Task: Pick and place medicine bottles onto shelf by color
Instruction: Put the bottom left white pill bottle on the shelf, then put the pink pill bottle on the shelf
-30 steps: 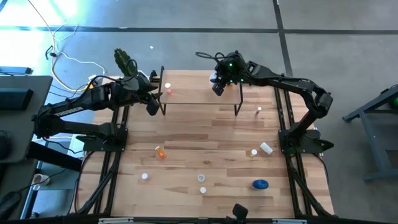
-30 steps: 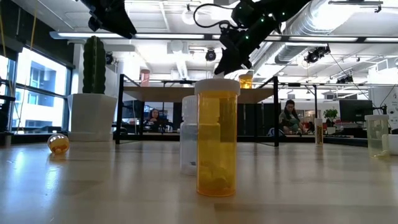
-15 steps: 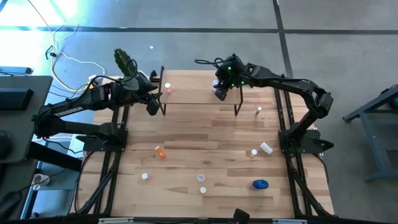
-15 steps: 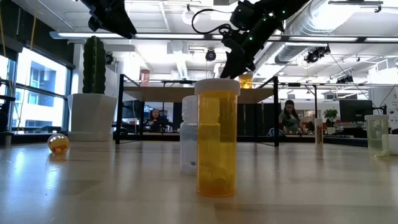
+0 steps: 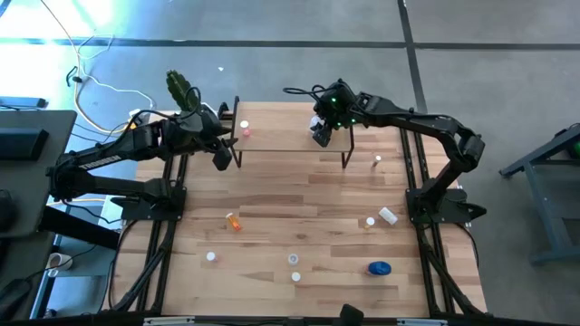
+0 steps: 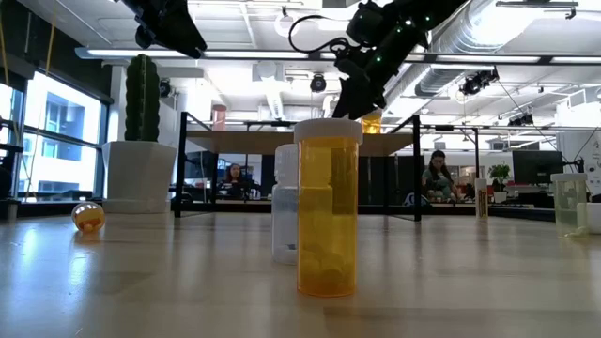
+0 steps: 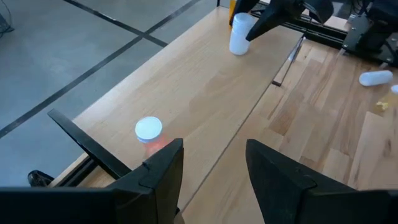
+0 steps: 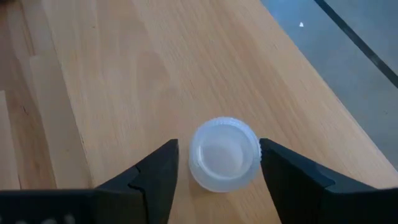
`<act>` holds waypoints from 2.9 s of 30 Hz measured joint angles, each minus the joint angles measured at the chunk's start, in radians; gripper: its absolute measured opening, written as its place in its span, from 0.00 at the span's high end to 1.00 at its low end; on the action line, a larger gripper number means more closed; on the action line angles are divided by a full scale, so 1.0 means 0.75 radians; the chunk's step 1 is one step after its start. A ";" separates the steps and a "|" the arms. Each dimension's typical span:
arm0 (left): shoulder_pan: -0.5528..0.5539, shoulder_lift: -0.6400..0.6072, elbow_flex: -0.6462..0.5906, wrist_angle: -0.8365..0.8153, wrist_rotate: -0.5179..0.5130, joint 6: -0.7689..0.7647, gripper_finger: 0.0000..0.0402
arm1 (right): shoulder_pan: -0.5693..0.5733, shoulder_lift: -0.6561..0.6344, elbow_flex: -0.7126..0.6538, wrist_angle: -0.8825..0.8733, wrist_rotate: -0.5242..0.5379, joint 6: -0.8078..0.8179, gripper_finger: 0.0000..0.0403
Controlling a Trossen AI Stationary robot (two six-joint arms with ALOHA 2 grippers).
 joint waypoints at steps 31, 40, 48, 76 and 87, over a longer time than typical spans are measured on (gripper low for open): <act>-0.541 -0.001 0.000 -0.266 0.041 -0.438 0.47 | 0.017 -0.001 0.383 -0.162 -0.001 0.069 0.39; -0.939 0.034 -0.001 -0.477 -0.121 -0.772 0.47 | 0.047 -0.001 0.493 -0.241 0.000 0.148 0.39; -1.279 0.133 -0.001 -0.555 -0.260 -1.050 0.47 | 0.126 -0.001 0.600 -0.316 0.000 0.212 0.39; -1.948 0.694 -0.002 -0.563 -0.479 -1.909 0.47 | 0.317 -0.001 0.648 -0.435 0.096 0.290 0.39; -1.987 0.883 -0.002 -0.544 -0.464 -2.140 0.47 | 0.323 -0.001 0.648 -0.449 0.096 0.290 0.39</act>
